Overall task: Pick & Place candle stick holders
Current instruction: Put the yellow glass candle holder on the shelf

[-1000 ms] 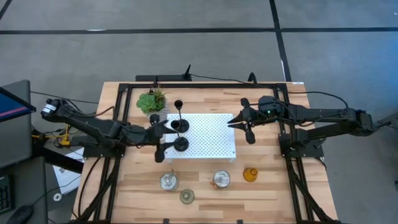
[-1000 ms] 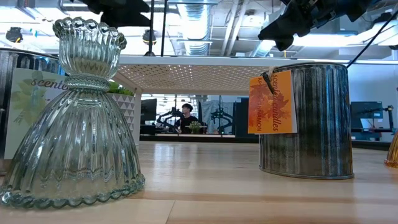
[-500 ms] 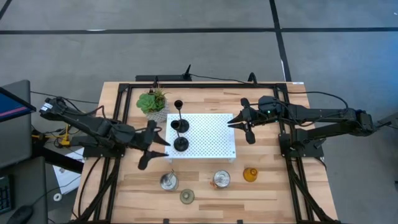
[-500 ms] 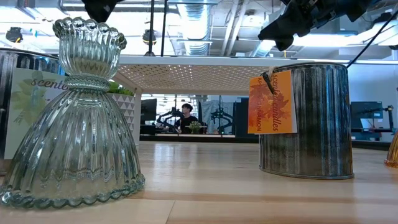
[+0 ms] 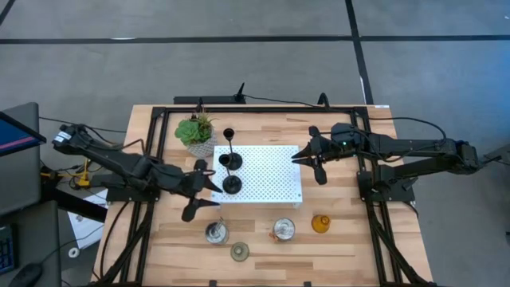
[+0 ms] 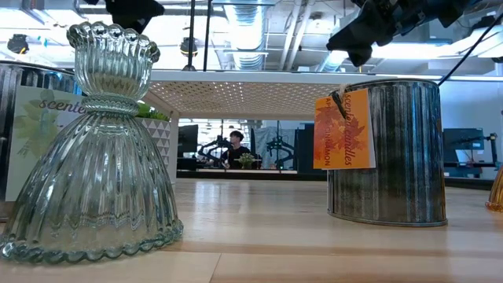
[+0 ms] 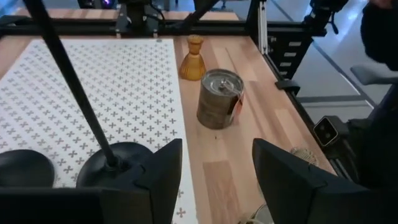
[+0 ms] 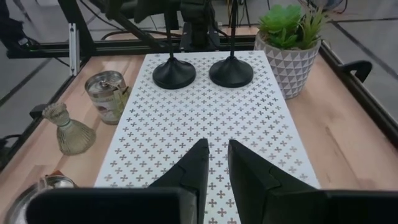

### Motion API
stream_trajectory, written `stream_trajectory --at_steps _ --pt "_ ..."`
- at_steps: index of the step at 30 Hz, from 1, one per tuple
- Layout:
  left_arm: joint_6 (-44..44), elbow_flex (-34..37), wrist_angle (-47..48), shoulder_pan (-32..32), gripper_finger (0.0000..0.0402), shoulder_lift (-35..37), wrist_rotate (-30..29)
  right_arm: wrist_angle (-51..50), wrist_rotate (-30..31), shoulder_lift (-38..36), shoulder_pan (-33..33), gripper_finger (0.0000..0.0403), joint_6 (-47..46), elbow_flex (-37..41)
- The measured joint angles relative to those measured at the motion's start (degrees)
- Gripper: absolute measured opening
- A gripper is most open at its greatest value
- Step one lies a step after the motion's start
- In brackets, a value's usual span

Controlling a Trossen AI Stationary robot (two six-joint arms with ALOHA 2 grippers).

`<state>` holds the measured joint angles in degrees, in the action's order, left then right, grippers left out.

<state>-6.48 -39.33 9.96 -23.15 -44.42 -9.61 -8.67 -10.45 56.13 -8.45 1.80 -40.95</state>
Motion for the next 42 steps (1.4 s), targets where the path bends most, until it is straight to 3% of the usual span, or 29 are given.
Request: stream_trajectory --at_steps 6,17,23,28,33,37,42 --pt "0.09 0.02 0.00 -2.10 0.0163 -2.07 6.76 -0.52 -0.01 -0.01 2.78 0.0053 -0.29 0.00" --pt "0.20 0.02 -0.02 -12.51 0.0007 -4.03 9.15 -0.55 -0.01 0.00 9.48 0.0053 1.36 0.00" --pt "0.21 0.02 -0.37 -16.12 0.0006 -4.01 5.73 -0.37 0.27 0.01 12.76 0.0053 -1.39 0.00" --pt "0.24 0.02 -0.12 -20.70 0.0004 -4.07 3.86 0.07 7.40 0.01 16.59 0.0044 -1.68 0.00" --pt "2.03 1.39 -0.21 -27.00 0.0004 -4.09 -1.18 0.11 8.36 0.08 19.28 0.0023 -1.86 0.00" --pt "1.94 4.44 -4.37 -30.11 0.0006 -4.09 -8.72 1.05 8.36 0.63 21.20 0.0008 -2.42 0.00" --pt "1.97 7.85 -10.40 -31.69 0.0007 -4.09 -10.32 1.76 8.37 1.48 24.00 0.0001 -7.28 -0.02"
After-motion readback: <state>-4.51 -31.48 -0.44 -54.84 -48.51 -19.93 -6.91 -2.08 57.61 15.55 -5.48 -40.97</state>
